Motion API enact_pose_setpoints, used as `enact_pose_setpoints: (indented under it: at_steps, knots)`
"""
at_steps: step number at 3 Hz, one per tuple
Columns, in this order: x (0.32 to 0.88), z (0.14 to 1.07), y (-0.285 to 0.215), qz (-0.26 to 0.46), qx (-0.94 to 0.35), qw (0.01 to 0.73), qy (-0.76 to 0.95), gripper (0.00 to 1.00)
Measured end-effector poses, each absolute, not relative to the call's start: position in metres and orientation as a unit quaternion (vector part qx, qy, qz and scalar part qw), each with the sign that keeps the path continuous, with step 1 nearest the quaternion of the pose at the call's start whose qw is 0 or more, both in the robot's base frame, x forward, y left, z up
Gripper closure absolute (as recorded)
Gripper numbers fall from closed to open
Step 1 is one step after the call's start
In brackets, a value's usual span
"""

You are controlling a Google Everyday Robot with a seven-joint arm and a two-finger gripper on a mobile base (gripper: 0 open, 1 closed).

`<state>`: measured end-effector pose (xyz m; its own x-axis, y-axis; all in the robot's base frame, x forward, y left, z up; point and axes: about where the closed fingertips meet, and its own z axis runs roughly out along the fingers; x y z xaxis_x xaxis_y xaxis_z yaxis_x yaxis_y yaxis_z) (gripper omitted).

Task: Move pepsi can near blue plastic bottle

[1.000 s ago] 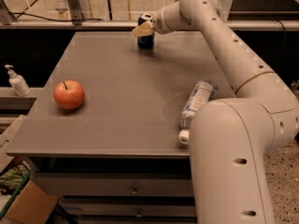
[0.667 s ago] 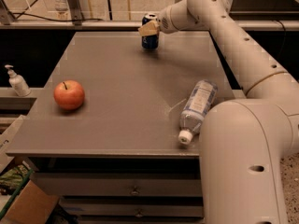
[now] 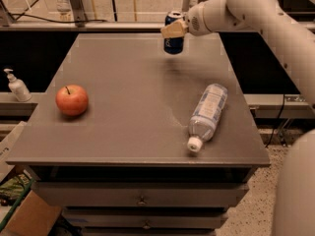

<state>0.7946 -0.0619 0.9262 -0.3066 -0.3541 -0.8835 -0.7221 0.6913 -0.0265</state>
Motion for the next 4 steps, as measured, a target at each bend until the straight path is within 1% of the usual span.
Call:
enact_pose_setpoints:
  at_steps: [2, 3, 4]
  knots:
    - [0.724, 0.888, -0.11, 0.188, -0.318, 0.476, 0.798, 1.0]
    - [0.705, 0.882, -0.139, 0.171, -0.301, 0.486, 0.803, 1.0]
    - [0.696, 0.898, -0.177, 0.141, -0.278, 0.507, 0.803, 1.0]
